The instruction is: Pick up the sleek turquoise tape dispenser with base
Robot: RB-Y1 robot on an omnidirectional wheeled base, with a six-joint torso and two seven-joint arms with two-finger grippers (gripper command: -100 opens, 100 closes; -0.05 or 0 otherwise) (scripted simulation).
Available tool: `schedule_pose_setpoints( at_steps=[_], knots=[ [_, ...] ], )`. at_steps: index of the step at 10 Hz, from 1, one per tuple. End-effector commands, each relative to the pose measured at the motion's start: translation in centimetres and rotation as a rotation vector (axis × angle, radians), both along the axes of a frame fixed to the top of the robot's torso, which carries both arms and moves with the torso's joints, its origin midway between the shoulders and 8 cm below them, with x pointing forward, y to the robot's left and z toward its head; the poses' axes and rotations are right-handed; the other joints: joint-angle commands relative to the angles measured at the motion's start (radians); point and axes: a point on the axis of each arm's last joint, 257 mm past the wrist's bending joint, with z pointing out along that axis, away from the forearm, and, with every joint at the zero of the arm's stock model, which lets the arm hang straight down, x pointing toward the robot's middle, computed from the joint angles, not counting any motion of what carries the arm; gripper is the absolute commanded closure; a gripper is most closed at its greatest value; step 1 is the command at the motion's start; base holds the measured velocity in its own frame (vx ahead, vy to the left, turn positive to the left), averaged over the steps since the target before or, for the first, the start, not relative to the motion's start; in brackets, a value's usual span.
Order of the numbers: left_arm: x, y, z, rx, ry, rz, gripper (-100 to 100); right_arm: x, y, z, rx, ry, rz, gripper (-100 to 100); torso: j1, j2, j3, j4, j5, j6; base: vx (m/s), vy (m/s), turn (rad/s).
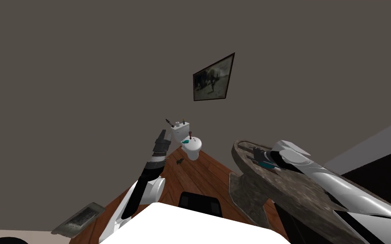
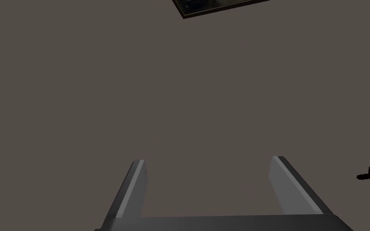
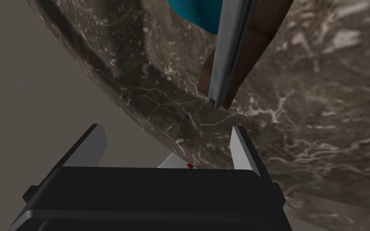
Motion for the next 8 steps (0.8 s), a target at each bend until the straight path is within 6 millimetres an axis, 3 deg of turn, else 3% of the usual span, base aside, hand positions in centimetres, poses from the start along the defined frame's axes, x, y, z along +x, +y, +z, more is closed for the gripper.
schedule_pose_setpoints(
  at_steps=[1, 2, 3, 4, 5, 8],
  knots=[
    [0.0, 0.0, 0.0, 0.0, 0.0, 0.0, 0, -1.8, -3.0, -0.5, -0.074, 0.062, -0.017, -100, 0.0, 0.0, 0.0, 0.0, 0.0, 0.0, 0.003, 0.032, 0.17],
    [0.0, 0.0, 0.0, 0.0, 0.0, 0.0, 0, -2.4, -3.7, -1.0, -0.089, 0.082, -0.026, -100, 0.001, 0.0, 0.0, 0.0, 0.0, 0.0, 0.003, 0.023, 0.077],
    [0.0, 0.0, 0.0, 0.0, 0.0, 0.0, 0, -4.0, -5.8, -1.3, -0.135, 0.129, -0.045, -100, 0.0, 0.0, 0.0, 0.0, 0.0, 0.0, 0.004, 0.023, 0.111],
    [0.0, 0.0, 0.0, 0.0, 0.0, 0.0, 0, -4.1, -5.9, -1.4, -0.14, 0.133, -0.043, -100, 0.0, 0.0, 0.0, 0.0, 0.0, 0.0, 0.005, 0.014, 0.045],
    [0.0, 0.0, 0.0, 0.0, 0.0, 0.0, 0, -5.7, -7.9, -1.6, -0.186, 0.18, -0.059, -100, 0.0, 0.0, 0.0, 0.0, 0.0, 0.001, 0.006, 0.02, 0.071],
    [0.0, 0.0, 0.0, 0.0, 0.0, 0.0, 0, -7.2, -9.7, -1.7, -0.226, 0.224, -0.073, -100, 0.0, 0.0, 0.0, 0.0, 0.0, 0.0, 0.004, 0.012, 0.06]
  ],
)
